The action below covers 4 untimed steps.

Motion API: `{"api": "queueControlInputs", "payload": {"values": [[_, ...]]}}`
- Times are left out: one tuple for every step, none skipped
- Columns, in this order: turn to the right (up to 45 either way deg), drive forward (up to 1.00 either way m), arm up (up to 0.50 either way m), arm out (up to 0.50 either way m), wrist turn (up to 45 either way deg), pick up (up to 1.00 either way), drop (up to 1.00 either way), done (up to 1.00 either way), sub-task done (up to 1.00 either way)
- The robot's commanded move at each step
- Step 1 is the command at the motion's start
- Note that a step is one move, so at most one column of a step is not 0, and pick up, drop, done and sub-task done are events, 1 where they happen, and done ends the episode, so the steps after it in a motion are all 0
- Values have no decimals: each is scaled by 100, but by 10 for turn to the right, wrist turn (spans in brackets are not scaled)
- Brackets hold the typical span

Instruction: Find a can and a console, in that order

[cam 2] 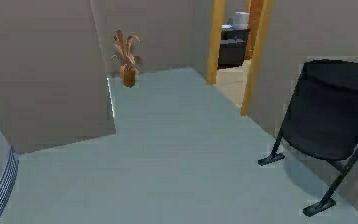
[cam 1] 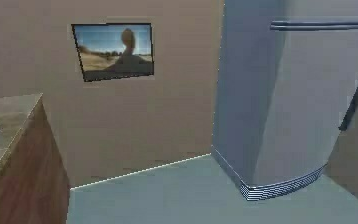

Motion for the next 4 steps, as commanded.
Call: {"api": "queueControlInputs", "payload": {"values": [[450,0,0,0,0,0,0,0,0],[210,0,0,0,0,0,0,0,0],[0,5,0,0,0,0,0,0,0],[270,0,0,0,0,0,0,0,0]]}}
